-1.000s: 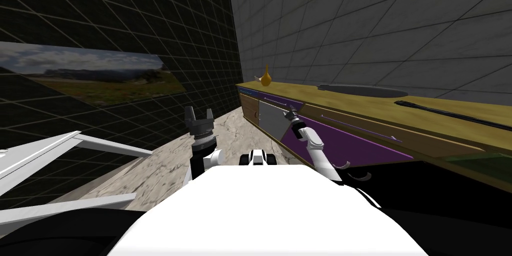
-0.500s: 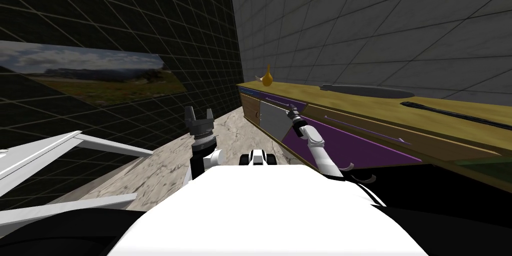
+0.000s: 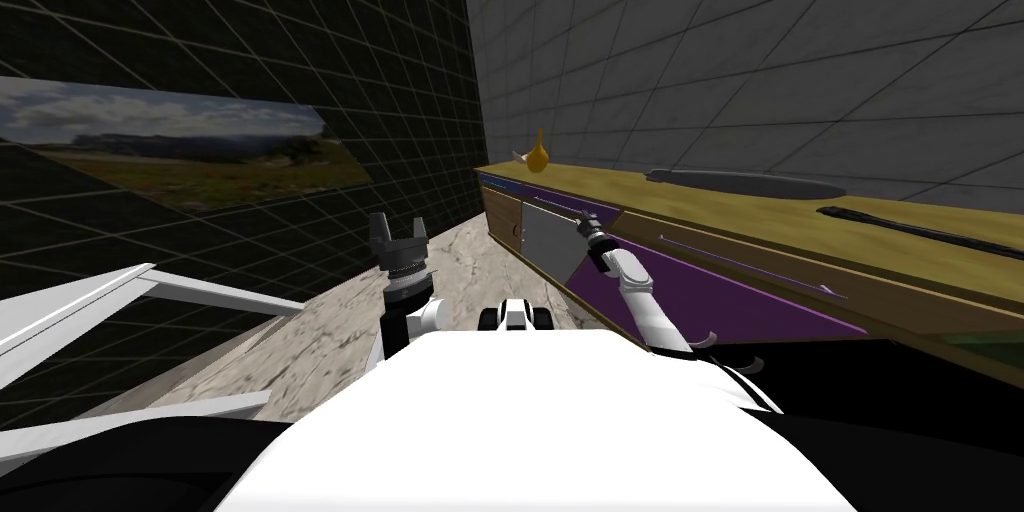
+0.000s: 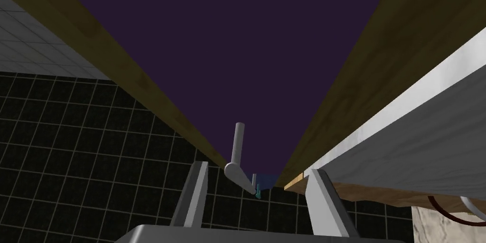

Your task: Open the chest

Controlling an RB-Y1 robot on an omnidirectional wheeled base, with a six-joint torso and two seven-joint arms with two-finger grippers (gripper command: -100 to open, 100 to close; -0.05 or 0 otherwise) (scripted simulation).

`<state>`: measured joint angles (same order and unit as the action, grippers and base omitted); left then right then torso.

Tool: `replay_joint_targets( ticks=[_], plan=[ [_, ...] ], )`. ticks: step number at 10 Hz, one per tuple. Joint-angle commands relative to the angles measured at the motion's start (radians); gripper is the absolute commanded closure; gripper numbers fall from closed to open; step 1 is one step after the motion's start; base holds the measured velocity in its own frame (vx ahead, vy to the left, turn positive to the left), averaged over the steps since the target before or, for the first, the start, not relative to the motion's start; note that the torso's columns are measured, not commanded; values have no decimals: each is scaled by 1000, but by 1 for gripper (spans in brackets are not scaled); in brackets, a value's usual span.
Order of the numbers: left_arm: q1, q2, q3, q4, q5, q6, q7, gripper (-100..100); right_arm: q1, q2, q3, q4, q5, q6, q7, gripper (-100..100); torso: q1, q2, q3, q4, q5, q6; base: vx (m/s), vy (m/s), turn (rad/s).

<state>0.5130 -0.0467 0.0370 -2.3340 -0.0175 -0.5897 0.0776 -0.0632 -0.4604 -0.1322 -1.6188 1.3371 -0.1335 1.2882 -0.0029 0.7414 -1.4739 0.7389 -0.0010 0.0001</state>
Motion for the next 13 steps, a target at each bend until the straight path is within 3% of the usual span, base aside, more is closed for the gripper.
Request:
replay_joint_targets(
  ticks=[1,6,7,8,9,13],
  plan=[
    [0,0,0,0,0,0,0,0,-4,16,-4,-14,4,0,15,100,-3,-2,-1,-7,-5,0,-33,-14,33],
    [0,0,0,0,0,0,0,0,-9,-40,-2,14,-12,-18,-23,100,2,-5,-3,-4,-1,0,-104,162,-35],
    [0,0,0,0,0,0,0,0,-11,-31,-4,8,-10,-16,-14,100,1,-7,-4,-4,-1,0,-60,89,-26],
    [0,0,0,0,0,0,0,0,-25,-78,-10,30,-25,-29,-45,-100,-3,-9,-6,-2,0,-1,-29,72,-22],
    [0,0,0,0,0,0,0,0,-25,-78,-10,30,-25,-29,-45,-100,-1,-9,-6,-2,0,-1,-7,69,-19],
    [0,0,0,0,0,0,0,0,-58,-171,-23,69,-54,-56,-101,-100,4,-2,-1,-1,1,0,2,64,-17]
  ],
)
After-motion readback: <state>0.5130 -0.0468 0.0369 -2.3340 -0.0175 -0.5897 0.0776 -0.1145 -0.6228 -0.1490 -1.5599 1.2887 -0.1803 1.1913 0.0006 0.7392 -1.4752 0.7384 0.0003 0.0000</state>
